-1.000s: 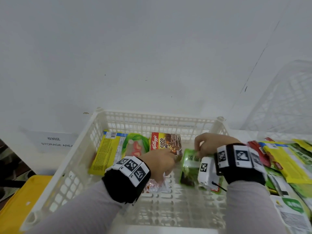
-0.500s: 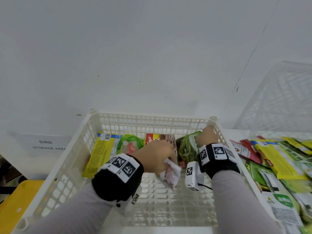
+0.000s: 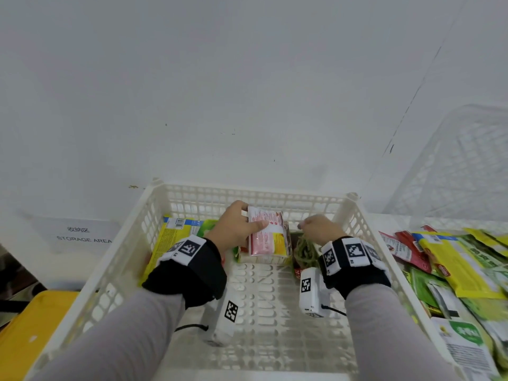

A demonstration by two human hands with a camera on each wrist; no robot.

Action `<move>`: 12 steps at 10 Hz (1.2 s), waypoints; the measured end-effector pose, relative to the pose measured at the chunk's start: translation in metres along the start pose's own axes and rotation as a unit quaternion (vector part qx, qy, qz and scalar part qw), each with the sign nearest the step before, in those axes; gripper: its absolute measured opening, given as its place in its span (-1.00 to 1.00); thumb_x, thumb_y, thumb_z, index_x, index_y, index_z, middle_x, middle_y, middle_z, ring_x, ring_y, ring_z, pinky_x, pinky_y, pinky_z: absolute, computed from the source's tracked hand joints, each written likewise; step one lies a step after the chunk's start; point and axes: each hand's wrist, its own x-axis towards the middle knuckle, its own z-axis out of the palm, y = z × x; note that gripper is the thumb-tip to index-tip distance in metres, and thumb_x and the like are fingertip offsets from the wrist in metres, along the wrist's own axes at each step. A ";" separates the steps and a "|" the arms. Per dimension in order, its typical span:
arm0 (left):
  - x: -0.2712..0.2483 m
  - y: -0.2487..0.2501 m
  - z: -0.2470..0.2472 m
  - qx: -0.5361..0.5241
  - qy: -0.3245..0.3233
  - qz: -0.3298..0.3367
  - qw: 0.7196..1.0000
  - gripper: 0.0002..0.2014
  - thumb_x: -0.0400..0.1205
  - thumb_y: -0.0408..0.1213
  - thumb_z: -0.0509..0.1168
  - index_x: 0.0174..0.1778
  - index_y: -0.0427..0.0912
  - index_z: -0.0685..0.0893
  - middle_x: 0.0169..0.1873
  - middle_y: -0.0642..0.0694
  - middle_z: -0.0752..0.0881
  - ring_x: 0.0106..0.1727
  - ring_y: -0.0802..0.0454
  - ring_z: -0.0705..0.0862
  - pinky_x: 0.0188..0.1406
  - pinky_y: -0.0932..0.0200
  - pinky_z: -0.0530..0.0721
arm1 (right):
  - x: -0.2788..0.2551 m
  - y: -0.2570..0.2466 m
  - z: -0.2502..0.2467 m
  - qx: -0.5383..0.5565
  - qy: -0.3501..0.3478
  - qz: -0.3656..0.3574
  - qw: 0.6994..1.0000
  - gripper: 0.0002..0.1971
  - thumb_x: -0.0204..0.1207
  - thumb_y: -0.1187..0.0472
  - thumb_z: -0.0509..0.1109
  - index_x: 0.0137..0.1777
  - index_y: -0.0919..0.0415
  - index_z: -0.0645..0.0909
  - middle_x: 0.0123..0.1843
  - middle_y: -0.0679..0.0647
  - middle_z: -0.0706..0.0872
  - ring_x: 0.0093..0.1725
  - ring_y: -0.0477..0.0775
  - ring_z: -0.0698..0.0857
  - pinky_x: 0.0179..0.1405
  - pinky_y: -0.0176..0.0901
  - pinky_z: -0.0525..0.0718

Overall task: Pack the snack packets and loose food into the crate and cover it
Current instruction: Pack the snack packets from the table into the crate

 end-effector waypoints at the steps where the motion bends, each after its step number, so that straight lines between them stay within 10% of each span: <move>1: -0.001 -0.004 0.010 -0.077 -0.018 0.017 0.997 -0.63 0.59 -0.45 0.33 0.23 -0.29 0.33 0.10 -0.40 0.67 -0.20 -0.07 0.74 -0.37 0.06 0.78 | -0.010 -0.002 -0.013 0.288 -0.069 0.022 0.955 -0.67 0.67 0.01 0.21 0.14 0.29 0.59 -0.02 0.25 0.76 -0.13 0.15 0.74 -0.28 -0.08 0.74; 3: 0.000 -0.011 0.022 0.037 -0.050 0.068 0.996 -0.40 0.60 -0.38 0.33 0.50 -0.18 0.19 0.25 -0.36 0.57 0.12 -0.15 0.65 0.03 0.01 0.70 | -0.009 0.004 -0.017 0.250 -0.106 0.018 0.962 -0.85 0.50 0.42 0.42 0.02 0.27 0.57 0.13 0.33 0.70 0.10 0.28 0.71 0.16 0.30 0.67; 4: -0.002 -0.018 0.015 0.470 0.015 0.139 0.871 -0.31 0.61 -0.16 0.32 0.57 -0.23 0.12 0.35 -0.25 0.44 0.34 -0.16 0.45 0.26 0.04 0.48 | -0.001 0.011 -0.022 0.090 -0.002 0.043 0.995 -0.71 0.52 0.37 0.38 0.23 0.36 0.55 0.13 0.24 0.67 0.11 0.21 0.67 0.09 0.01 0.67; 5: -0.007 -0.020 0.009 0.663 0.007 0.007 0.748 -0.30 0.62 -0.21 0.23 0.57 -0.37 0.02 0.52 -0.49 0.18 0.54 -0.44 0.18 0.48 -0.25 0.30 | 0.001 0.014 -0.021 -0.034 0.043 0.059 0.997 -0.71 0.61 0.43 0.19 0.30 0.51 0.47 0.01 0.35 0.63 0.00 0.22 0.57 -0.30 -0.27 0.51; 6: -0.008 -0.025 -0.002 0.684 -0.038 -0.135 0.716 -0.21 0.66 -0.07 0.18 0.61 -0.35 -0.13 0.59 -0.50 -0.17 0.60 -0.50 -0.13 0.55 -0.37 0.04 | 0.003 0.014 -0.012 -0.130 0.039 0.033 0.990 -0.65 0.65 0.51 0.05 0.39 0.66 0.33 0.19 0.53 0.54 0.24 0.40 0.54 -0.47 -0.49 0.45; 9: -0.006 -0.053 -0.001 0.628 -0.015 -0.133 0.767 -0.29 0.70 -0.18 0.11 0.66 -0.17 -0.19 0.61 -0.35 -0.28 0.61 -0.41 -0.25 0.58 -0.31 -0.09 | -0.006 -0.009 0.021 -0.196 -0.030 0.024 0.980 -0.50 0.60 -0.15 0.21 0.36 0.21 0.47 0.42 0.26 0.52 0.45 0.29 0.44 0.45 0.16 0.40; 12: -0.009 -0.034 0.013 0.634 -0.052 -0.135 0.759 -0.41 0.75 -0.34 -0.03 0.62 -0.36 -0.20 0.58 -0.46 -0.28 0.59 -0.46 -0.27 0.58 -0.24 -0.10 | -0.015 -0.005 0.036 -0.190 -0.036 0.047 0.980 -0.27 0.56 -0.31 0.14 0.59 0.12 0.15 0.63 0.44 0.05 0.62 0.45 0.05 0.57 0.28 0.14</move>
